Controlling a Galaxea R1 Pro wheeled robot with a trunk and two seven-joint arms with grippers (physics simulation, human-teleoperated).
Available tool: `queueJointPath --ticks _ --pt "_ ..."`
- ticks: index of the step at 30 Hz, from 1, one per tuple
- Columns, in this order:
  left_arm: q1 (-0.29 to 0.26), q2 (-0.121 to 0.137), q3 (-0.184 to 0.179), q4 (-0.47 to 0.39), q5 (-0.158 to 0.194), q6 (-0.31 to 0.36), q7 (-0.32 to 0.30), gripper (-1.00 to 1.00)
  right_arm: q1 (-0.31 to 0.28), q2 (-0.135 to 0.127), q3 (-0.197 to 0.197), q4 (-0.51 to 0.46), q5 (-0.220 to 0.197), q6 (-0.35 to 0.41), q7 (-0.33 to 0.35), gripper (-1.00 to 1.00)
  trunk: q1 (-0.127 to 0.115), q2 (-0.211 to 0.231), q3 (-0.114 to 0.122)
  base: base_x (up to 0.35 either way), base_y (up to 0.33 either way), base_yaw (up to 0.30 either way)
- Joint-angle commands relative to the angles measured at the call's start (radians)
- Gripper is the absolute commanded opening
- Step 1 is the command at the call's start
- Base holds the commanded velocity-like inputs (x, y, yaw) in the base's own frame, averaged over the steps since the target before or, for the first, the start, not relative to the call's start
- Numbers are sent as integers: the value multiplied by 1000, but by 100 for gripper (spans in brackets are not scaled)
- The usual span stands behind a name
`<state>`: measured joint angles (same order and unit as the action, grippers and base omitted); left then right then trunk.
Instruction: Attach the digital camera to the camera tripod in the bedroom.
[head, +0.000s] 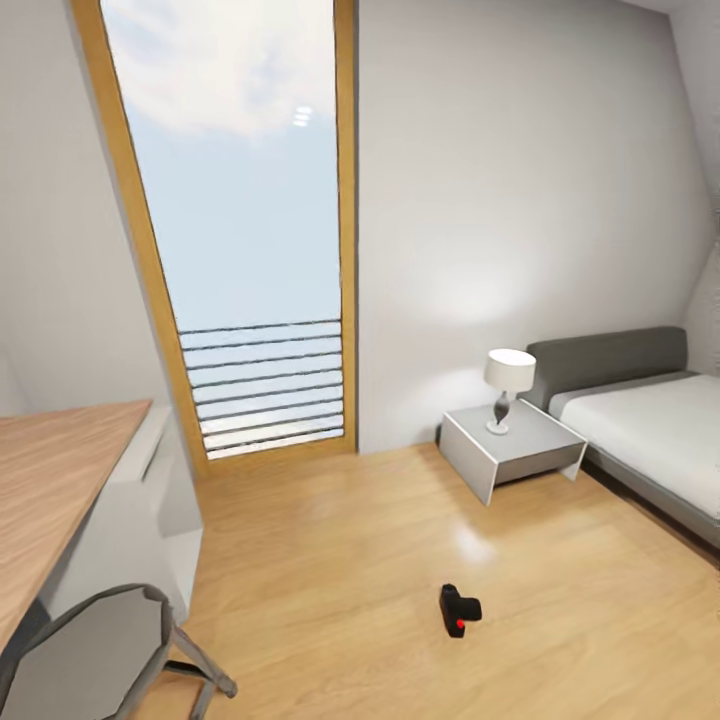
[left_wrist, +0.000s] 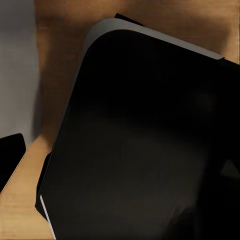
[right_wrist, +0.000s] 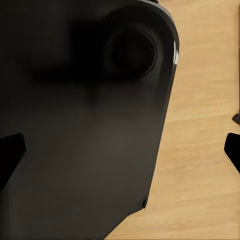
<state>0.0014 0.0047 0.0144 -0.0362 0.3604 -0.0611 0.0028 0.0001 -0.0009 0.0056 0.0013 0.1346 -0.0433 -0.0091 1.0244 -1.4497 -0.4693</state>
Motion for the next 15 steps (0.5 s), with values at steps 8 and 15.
queueJointPath --ticks 8,15 --pt "0 0 1 -1 3 -2 0 100 0 0 0 0 8 -9 -1 100 1 0 -1 304 0 -211" --pt "0 0 1 -1 3 -2 0 100 0 -1 0 0 8 -10 -1 100 1 0 -1 131 0 -238"
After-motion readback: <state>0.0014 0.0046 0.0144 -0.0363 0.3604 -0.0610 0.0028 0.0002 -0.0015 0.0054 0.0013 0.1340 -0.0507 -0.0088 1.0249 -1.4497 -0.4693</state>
